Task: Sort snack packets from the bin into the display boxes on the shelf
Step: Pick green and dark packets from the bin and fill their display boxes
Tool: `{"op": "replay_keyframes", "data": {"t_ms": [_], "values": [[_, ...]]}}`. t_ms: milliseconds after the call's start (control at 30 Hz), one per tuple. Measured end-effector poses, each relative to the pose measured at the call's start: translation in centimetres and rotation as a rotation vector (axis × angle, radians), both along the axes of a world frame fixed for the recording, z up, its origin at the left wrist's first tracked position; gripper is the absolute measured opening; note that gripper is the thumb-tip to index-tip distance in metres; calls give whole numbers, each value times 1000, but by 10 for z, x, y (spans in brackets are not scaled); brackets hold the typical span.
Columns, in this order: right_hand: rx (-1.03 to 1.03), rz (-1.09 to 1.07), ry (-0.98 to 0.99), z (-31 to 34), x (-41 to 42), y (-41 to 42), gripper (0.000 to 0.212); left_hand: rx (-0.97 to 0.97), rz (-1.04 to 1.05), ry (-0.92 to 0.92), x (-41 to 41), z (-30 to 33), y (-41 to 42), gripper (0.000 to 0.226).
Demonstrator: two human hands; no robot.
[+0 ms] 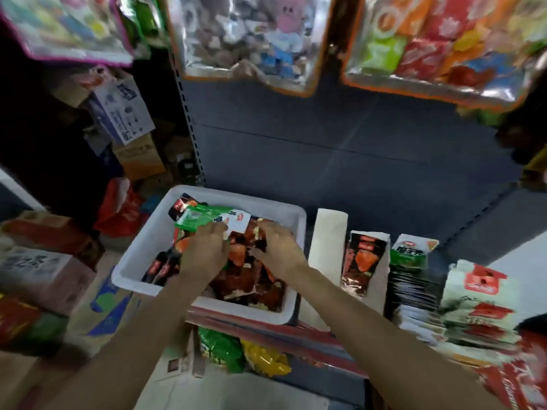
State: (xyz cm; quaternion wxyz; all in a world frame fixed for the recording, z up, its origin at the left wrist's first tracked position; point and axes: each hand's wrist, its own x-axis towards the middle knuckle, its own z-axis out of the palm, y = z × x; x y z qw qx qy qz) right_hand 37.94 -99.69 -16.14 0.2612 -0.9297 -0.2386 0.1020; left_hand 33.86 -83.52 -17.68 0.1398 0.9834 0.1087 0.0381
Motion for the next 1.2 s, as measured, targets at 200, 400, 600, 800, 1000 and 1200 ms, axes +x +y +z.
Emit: {"op": "replay_keyframes", "data": {"t_ms": [200, 400, 600, 800, 1000, 1200], "values": [[-41, -23, 229, -27, 22, 64, 84, 39, -165, 277, 33, -17, 72, 68], [-104, -57, 385, -46, 27, 80, 92, 244, -321, 267, 52, -36, 95, 65], [-207, -71, 287, -39, 26, 83, 65, 541, -535, 256, 38, -34, 101, 37], [203, -173, 137, -21, 23, 77, 60, 382, -299, -150, 27, -8, 83, 24], [857, -399, 552, 8, 9, 37, 26, -595, -128, -274, 15, 21, 24, 18], [976, -491, 390, 29, -1, -61, 14, -995, -219, -48, 15, 36, -59, 10]]}}
